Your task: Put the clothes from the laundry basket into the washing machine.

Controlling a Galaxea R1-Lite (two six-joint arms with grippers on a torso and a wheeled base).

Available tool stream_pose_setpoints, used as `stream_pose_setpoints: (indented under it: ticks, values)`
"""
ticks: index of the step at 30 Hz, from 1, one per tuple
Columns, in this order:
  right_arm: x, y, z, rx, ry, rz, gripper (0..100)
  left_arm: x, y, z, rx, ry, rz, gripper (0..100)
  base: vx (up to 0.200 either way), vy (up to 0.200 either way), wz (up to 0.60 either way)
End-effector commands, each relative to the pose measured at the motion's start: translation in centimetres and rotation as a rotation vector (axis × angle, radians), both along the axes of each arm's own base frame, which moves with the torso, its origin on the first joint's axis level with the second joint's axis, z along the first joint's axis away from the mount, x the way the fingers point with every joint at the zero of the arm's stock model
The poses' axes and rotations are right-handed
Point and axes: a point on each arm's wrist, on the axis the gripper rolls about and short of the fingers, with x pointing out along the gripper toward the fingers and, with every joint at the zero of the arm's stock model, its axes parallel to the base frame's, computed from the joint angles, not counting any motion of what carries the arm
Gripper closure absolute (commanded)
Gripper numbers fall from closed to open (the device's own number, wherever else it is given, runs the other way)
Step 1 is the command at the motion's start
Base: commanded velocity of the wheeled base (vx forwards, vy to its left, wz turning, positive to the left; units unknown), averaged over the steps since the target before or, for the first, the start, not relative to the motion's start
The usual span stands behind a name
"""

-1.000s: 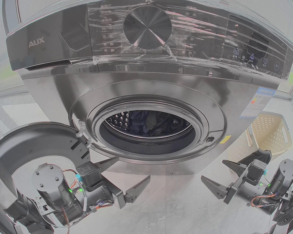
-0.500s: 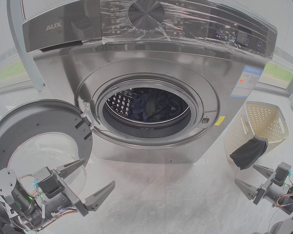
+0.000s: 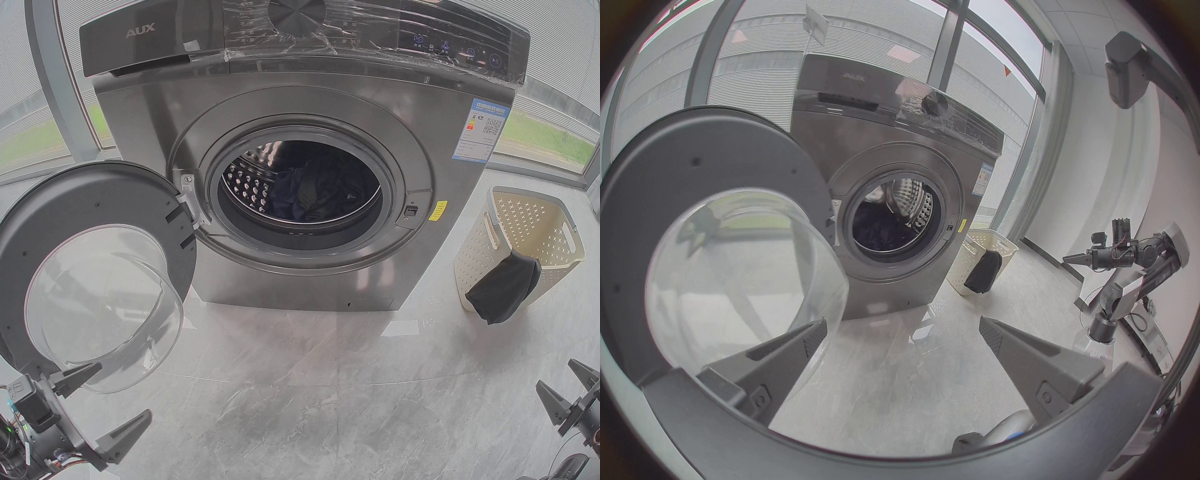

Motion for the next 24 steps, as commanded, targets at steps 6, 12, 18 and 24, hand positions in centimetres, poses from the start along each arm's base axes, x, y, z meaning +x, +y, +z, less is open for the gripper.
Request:
stream_pose_setpoints:
  ticks: [6,12,18,24]
  values:
    - [-5.0,-1.3,-3.1,0.005,-0.134,-0.188,0,-6.7,4.2,-3.4,-0.076,-0.119,0.176,0,0.0,-0.2,0.0]
    - [-4.9,-1.4,-3.3,0.006,-0.13,-0.211,0,-7.7,4.3,-5.0,-0.073,-0.068,0.236,0,0.0,-0.133,0.0]
    - [-5.2,-1.3,-3.4,-0.076,-0.134,-0.323,0,-7.7,4.0,-5.2,-0.033,-0.071,0.393,0,0.0,0.0,0.0]
    - [-5.8,-1.1,-3.6,-0.066,-0.212,-0.302,0,-8.4,3.9,-5.7,0.015,-0.132,0.478,0,0.0,0.0,0.0]
